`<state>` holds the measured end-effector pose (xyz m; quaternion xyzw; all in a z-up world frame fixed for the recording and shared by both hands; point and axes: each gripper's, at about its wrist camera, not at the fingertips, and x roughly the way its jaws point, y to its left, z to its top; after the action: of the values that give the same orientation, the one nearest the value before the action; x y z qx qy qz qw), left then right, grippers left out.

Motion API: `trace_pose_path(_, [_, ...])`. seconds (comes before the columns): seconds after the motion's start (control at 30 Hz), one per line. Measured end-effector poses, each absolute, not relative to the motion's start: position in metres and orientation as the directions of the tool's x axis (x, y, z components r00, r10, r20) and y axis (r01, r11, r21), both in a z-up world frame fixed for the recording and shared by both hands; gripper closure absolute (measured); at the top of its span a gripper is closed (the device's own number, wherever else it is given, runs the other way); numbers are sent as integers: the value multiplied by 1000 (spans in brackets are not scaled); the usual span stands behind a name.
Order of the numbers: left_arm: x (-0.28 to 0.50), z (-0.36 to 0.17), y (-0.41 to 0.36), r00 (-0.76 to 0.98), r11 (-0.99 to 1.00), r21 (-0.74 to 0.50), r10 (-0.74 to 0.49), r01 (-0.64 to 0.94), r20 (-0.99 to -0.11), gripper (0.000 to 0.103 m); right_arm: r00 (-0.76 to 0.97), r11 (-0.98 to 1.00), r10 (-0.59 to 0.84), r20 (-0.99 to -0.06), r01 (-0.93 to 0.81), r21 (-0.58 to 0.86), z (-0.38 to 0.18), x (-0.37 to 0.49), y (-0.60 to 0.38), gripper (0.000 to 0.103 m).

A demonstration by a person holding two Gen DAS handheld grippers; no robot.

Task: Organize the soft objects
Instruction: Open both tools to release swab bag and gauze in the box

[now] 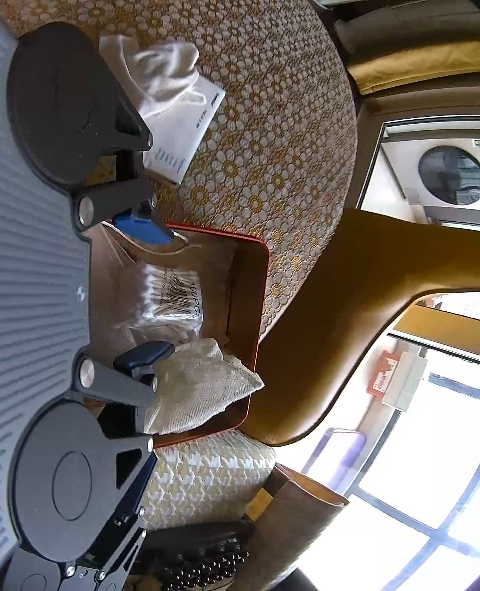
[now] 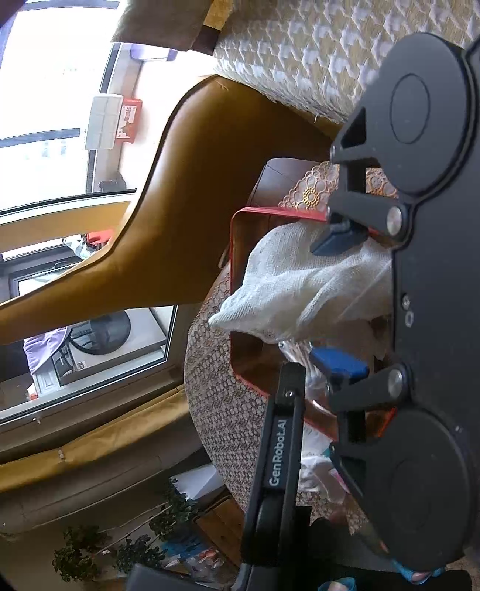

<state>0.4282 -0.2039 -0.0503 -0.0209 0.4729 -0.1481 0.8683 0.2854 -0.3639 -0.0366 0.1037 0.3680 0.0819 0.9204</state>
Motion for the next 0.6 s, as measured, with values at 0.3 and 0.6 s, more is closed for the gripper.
trace_pose_path(0.3, [393, -22, -188, 553, 951, -154, -283, 268, -784, 46, 738, 967, 231, -634, -101, 234, -15, 264, -357, 37])
trace_pose_path(0.6, [357, -3, -158, 583, 948, -168, -299, 270, -755, 42, 762, 968, 235, -604, -128, 215, 6, 237, -343, 22])
